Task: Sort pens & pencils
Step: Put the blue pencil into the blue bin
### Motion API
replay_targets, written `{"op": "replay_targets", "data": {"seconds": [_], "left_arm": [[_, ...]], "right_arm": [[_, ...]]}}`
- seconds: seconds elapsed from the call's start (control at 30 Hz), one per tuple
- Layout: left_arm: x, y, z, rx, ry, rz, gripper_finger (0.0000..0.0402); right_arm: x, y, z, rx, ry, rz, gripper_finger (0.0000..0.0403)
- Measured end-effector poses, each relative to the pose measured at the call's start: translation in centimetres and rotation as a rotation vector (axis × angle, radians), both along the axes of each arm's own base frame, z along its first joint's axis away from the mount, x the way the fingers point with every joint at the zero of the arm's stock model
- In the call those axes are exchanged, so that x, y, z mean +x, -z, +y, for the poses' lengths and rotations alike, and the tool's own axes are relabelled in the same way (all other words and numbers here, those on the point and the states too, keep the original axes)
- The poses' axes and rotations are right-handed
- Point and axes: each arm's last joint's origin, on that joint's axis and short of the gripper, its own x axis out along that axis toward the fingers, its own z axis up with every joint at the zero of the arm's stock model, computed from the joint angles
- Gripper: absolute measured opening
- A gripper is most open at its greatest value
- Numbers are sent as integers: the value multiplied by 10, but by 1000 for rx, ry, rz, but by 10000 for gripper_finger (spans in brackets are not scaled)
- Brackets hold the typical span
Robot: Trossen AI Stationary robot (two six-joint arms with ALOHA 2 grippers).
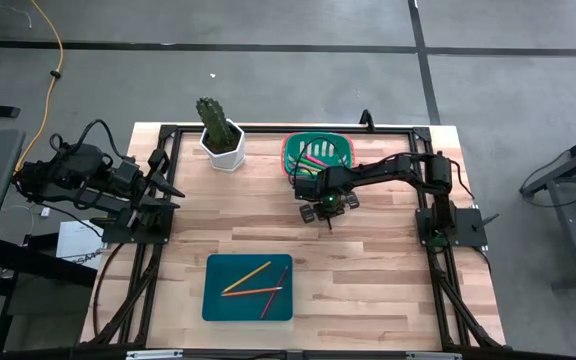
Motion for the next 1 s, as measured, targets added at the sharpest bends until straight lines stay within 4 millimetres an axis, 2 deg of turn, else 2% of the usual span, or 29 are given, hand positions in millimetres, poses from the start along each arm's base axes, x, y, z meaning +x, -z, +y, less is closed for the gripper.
{"op": "replay_targets", "data": {"seconds": [0.23, 0.5, 0.83, 1.0], "left_arm": [[0, 0, 0, 0, 0, 0, 104], [0, 0, 0, 0, 0, 0, 104], [0, 0, 0, 0, 0, 0, 104], [0, 0, 0, 0, 0, 0, 104]], "right_arm": [[0, 0, 0, 9, 0, 0, 44], [0, 0, 2, 23, 3, -3, 38], [2, 0, 18, 21, -13, 2, 37], [3, 0, 24, 17, -18, 1, 21]]}}
